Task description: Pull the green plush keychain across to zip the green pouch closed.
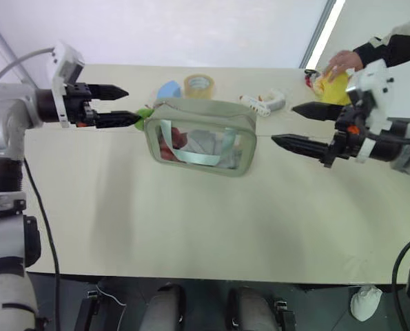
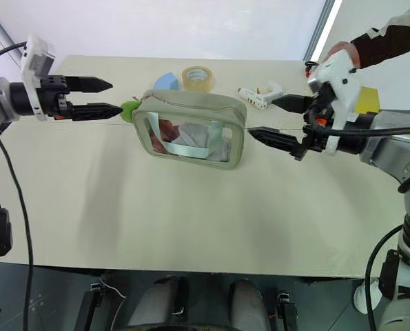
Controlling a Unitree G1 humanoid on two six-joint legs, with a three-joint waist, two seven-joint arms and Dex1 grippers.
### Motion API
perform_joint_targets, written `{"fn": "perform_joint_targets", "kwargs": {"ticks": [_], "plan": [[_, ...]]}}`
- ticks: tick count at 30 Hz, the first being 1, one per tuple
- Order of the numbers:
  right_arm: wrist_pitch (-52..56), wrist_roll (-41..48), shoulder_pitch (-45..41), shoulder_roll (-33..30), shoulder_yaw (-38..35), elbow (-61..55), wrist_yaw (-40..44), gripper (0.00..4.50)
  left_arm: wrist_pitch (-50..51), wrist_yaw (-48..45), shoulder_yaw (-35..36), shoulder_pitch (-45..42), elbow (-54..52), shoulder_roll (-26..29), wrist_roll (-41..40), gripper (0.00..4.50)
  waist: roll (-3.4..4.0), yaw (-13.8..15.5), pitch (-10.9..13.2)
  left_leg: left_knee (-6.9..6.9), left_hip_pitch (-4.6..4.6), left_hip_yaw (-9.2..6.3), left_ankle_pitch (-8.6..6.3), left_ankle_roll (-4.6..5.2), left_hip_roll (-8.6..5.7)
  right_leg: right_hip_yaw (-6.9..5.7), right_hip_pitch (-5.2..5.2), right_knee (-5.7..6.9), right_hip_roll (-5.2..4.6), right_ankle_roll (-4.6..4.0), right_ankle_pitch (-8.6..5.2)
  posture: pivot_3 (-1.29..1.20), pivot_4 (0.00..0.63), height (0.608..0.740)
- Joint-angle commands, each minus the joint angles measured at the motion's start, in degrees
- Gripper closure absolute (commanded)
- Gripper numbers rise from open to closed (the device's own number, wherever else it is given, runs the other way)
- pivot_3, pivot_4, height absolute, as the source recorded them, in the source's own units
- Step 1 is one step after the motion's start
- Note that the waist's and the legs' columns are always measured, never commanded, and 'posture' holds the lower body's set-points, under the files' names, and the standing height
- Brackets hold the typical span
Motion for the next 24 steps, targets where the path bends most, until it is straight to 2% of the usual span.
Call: {"fn": "perform_joint_targets", "kwargs": {"ticks": [1,9,13,16,20,24], "plan": [[-0.34,-0.38,-1.32,-1.25,0.55,-0.46,-1.58,0.02,-1.52,1.68,1.42,-0.98,-0.27,0.45,0.26,0.01,0.00,-0.01,0.00,0.01,0.01,0.01,-0.01,0.03,0.00,0.01,0.00,0.01,0.00,0.00,0.00,0.00,0.150,0.740],[-2.39,-2.40,-2.95,-2.79,2.62,1.35,-2.56,0.02,-1.70,3.38,1.49,0.54,-1.99,0.04,-0.34,0.01,0.00,0.02,0.00,0.01,-0.01,0.03,-0.03,0.06,0.01,0.04,-0.05,0.05,0.00,0.00,0.00,0.00,0.150,0.740],[-3.44,-3.23,-5.94,-1.85,6.07,1.30,-2.92,0.02,-1.36,2.63,1.06,0.88,-2.80,0.80,-0.43,0.01,0.00,-0.06,0.00,0.02,0.00,0.03,-0.04,0.08,0.01,0.04,-0.06,0.06,0.00,0.00,0.00,0.00,0.150,0.740],[-4.62,-5.55,-12.05,1.65,11.83,3.66,-3.87,0.02,0.60,2.21,1.27,0.08,-4.39,0.68,-1.71,0.01,0.01,-0.48,0.01,0.00,0.00,0.09,-0.02,0.04,0.02,0.11,-0.15,0.08,0.00,0.00,0.00,0.00,0.150,0.740],[-7.30,-10.75,-18.06,10.30,21.00,8.62,-5.97,0.02,2.26,1.86,0.78,1.11,-7.70,-0.16,-2.98,0.01,0.01,-0.45,0.00,-0.02,0.00,0.10,0.01,-0.02,0.05,0.14,-0.19,0.13,0.04,0.00,0.00,0.00,0.150,0.740],[-12.20,-16.80,-22.46,15.77,28.98,15.08,-3.32,0.02,3.95,1.32,0.73,2.19,-10.84,0.32,-3.91,0.01,0.03,-0.37,0.02,0.00,-0.02,0.12,0.02,-0.04,0.04,0.15,-0.22,0.14,0.04,0.00,0.00,0.00,0.150,0.740]]}}
